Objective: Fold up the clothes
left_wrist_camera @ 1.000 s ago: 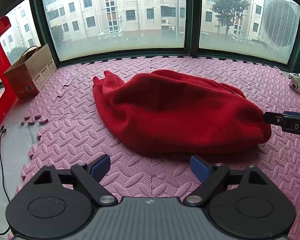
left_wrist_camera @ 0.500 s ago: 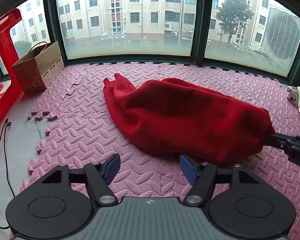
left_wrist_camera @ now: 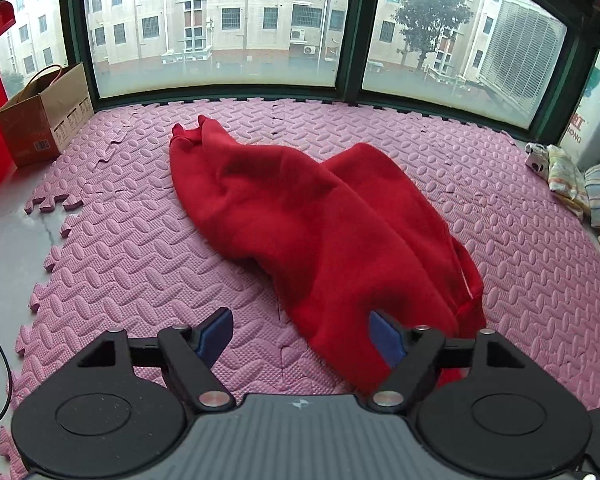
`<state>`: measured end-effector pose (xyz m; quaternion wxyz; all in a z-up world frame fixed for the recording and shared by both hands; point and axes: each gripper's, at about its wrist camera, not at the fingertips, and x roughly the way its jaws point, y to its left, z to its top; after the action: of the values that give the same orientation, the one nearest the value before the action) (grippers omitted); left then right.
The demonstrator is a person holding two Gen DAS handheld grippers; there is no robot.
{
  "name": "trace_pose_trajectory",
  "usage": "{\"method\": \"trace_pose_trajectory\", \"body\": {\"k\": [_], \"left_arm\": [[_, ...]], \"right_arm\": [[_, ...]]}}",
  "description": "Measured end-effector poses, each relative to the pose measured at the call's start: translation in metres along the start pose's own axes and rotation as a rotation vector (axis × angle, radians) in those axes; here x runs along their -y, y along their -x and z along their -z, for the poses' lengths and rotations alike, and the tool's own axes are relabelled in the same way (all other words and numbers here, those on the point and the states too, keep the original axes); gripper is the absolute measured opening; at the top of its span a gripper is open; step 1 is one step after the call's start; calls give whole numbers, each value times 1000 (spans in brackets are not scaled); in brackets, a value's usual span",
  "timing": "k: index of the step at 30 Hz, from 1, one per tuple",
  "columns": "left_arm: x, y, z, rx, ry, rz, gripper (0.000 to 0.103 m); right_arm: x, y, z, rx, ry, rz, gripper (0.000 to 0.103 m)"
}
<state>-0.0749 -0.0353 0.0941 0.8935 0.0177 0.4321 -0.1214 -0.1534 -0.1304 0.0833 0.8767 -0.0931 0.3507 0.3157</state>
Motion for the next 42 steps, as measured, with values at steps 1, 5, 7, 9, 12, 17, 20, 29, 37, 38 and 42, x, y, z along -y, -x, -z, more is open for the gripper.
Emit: {"method": "trace_pose_trajectory", "body": {"k": [1,5,7,9,12,17,20,29,37,38,42], "left_arm": [[1,-5,1,-16,-4,-6,78],[5,-10,-5,-28,30,24,78],[13,-11,-12,-19,15,24,78],[23,-14,-18,-13,-5,30,78],[42,-22,-26,-15,-35,27,78],[69,-50,-29,-62,-73,-15,78],[80,-69,-27,-99,-101,-55,76],[55,-73,-20,-120,-63,-18,20],[0,-39,-8,-76,103,51,15],[-7,-34,-5,-71,124,55,15],[-32,-16,6,-54,186,63,13]], "right_arm": [[0,5,1,1,0,-1,9],[27,30,3,33,-85,65,15],[46,38,5,40,-128,115,18],[78,44,9,30,-185,205,18],[112,44,16,20,-237,292,18],[166,26,29,4,-396,314,19],[192,5,33,2,-489,291,19],[215,-37,39,6,-667,185,18],[198,-23,38,18,-686,146,17],[195,-23,37,22,-691,141,20],[180,-33,36,15,-697,147,29]]}}
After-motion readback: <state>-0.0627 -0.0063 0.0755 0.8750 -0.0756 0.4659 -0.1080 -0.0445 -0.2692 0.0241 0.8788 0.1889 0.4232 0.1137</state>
